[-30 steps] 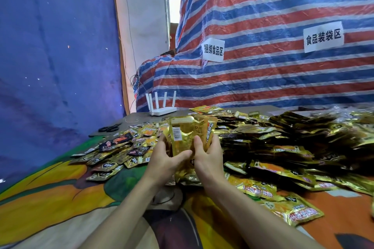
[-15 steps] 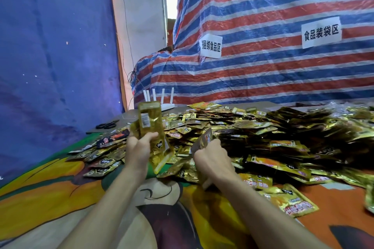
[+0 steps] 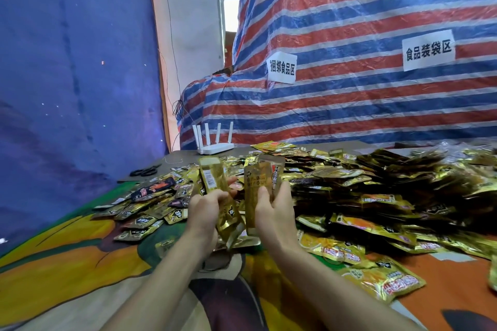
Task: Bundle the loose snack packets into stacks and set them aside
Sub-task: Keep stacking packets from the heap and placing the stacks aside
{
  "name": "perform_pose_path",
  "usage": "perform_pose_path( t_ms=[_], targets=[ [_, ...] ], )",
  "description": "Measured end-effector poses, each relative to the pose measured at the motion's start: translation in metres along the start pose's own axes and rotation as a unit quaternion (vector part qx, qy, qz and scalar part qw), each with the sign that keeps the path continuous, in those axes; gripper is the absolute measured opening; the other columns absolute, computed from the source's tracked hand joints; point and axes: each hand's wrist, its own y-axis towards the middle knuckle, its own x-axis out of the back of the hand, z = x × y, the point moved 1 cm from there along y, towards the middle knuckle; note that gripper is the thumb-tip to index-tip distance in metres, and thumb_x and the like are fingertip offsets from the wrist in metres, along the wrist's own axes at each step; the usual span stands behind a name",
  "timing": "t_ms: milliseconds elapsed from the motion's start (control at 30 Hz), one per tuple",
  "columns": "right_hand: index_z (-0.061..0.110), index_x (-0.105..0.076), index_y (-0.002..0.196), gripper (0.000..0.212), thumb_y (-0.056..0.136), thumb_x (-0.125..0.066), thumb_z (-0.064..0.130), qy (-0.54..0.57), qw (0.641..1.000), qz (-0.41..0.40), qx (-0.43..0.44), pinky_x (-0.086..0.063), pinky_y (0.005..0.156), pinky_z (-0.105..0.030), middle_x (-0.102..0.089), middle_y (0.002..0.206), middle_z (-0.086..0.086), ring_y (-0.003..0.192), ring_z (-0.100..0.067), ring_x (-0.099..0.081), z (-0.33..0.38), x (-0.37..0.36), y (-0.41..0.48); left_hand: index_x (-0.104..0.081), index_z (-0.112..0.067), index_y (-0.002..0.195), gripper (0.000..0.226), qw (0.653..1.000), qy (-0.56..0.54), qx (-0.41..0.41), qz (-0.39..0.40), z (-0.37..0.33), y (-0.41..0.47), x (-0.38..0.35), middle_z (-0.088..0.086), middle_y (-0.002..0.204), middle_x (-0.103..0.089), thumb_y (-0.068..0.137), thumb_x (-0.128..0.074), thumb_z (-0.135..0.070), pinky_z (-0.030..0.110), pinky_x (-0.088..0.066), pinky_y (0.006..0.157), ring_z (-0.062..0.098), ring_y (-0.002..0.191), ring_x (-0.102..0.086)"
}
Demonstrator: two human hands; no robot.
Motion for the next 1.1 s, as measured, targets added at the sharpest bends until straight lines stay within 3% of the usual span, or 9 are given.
perform_pose_path(
  t_ms=[100, 233, 333, 467, 567, 667, 867, 1033, 1100],
  targets=[
    [0.025, -0.045, 0.100, 0.006, 0.101, -0.051, 0.026, 0.007, 0.999, 0.016, 0.037, -0.054, 0.080, -0.047, -0.063, 0.091, 0.000, 0.083, -0.018, -0.062, 0.009, -0.010, -0.015, -0.077, -0.003, 0.081, 0.027, 0.998, 0.053, 0.000, -0.038, 0.006, -0.004, -0.012, 0.008, 0.071, -0.075, 0.093, -0.067, -0.026, 0.028, -0.057, 0.058, 0.023, 0.069, -0.074],
    [0.021, -0.046, 0.096, 0.013, 0.095, -0.051, 0.032, 0.017, 0.999, 0.038, 0.021, -0.051, 0.088, -0.052, -0.061, 0.096, -0.005, 0.090, -0.022, -0.060, 0.009, -0.019, -0.023, -0.067, -0.016, 0.117, 0.059, 0.995, 0.098, -0.016, 0.015, 0.013, -0.013, -0.015, 0.009, 0.095, -0.077, 0.077, -0.068, -0.060, 0.048, -0.051, 0.101, 0.031, 0.101, -0.071],
    [0.015, -0.051, 0.094, 0.035, 0.083, -0.041, 0.047, 0.005, 0.999, 0.028, 0.027, -0.047, 0.094, -0.051, -0.052, 0.101, -0.005, 0.097, -0.021, -0.053, 0.007, -0.018, -0.021, -0.058, -0.019, 0.128, 0.085, 0.994, 0.078, -0.017, 0.080, 0.017, -0.021, -0.019, 0.010, 0.103, -0.075, 0.066, -0.066, -0.075, 0.046, -0.054, 0.098, 0.025, 0.097, -0.072],
    [0.016, -0.063, 0.098, 0.075, 0.079, -0.027, 0.079, 0.043, 0.999, -0.004, 0.021, -0.044, 0.100, -0.050, -0.059, 0.107, -0.006, 0.107, -0.022, -0.056, 0.003, -0.017, -0.020, -0.031, -0.027, 0.146, 0.098, 0.988, 0.106, -0.046, 0.103, 0.024, -0.024, -0.024, -0.012, 0.083, -0.075, 0.070, -0.055, -0.085, 0.042, -0.055, 0.092, 0.010, 0.085, -0.071],
    [0.015, -0.069, 0.100, 0.083, 0.080, -0.018, 0.077, 0.073, 0.997, -0.018, -0.015, -0.042, 0.105, -0.051, -0.067, 0.109, -0.009, 0.112, -0.027, -0.059, 0.001, -0.017, -0.019, -0.040, -0.016, 0.136, 0.093, 0.990, 0.093, -0.035, 0.100, 0.027, -0.026, -0.025, -0.004, 0.093, -0.077, 0.069, -0.075, -0.071, 0.028, -0.053, 0.076, 0.008, 0.085, -0.072],
    [0.023, -0.069, 0.086, 0.052, 0.080, -0.026, 0.053, 0.071, 0.995, -0.056, -0.050, -0.044, 0.099, -0.046, -0.066, 0.098, 0.000, 0.105, -0.024, -0.059, -0.001, -0.012, -0.016, -0.049, 0.000, 0.129, 0.086, 0.995, 0.021, -0.018, 0.091, 0.030, -0.022, -0.021, 0.020, 0.106, -0.073, 0.058, -0.085, -0.032, 0.030, -0.056, 0.074, 0.024, 0.090, -0.073],
    [0.011, -0.070, 0.067, 0.027, 0.086, -0.051, 0.014, 0.144, 0.973, -0.066, -0.167, -0.055, 0.080, -0.047, -0.072, 0.078, -0.010, 0.087, -0.035, -0.067, -0.005, -0.005, -0.008, -0.056, 0.003, 0.111, 0.060, 0.985, 0.069, -0.056, 0.151, 0.035, -0.022, -0.014, 0.005, 0.083, -0.071, 0.056, -0.078, -0.010, 0.027, -0.054, 0.063, 0.019, 0.080, -0.071],
    [0.008, -0.069, 0.061, 0.044, 0.095, -0.046, 0.023, 0.138, 0.974, -0.089, -0.156, -0.050, 0.061, -0.033, -0.068, 0.053, -0.001, 0.054, -0.017, -0.066, -0.002, 0.005, 0.008, -0.047, -0.007, 0.113, 0.046, 0.975, 0.144, -0.105, 0.132, 0.041, -0.019, -0.015, 0.012, 0.092, -0.065, 0.077, -0.068, 0.010, 0.022, -0.054, 0.059, 0.009, 0.071, -0.067],
    [0.011, -0.068, 0.059, 0.047, 0.097, -0.046, 0.028, 0.118, 0.980, -0.100, -0.122, -0.054, 0.064, -0.037, -0.070, 0.058, -0.002, 0.061, -0.019, -0.068, 0.004, 0.009, 0.010, -0.043, -0.013, 0.109, 0.043, 0.965, 0.184, -0.125, 0.135, 0.042, -0.018, -0.016, 0.009, 0.093, -0.066, 0.083, -0.069, 0.009, 0.022, -0.054, 0.063, 0.007, 0.075, -0.068]
  ],
)
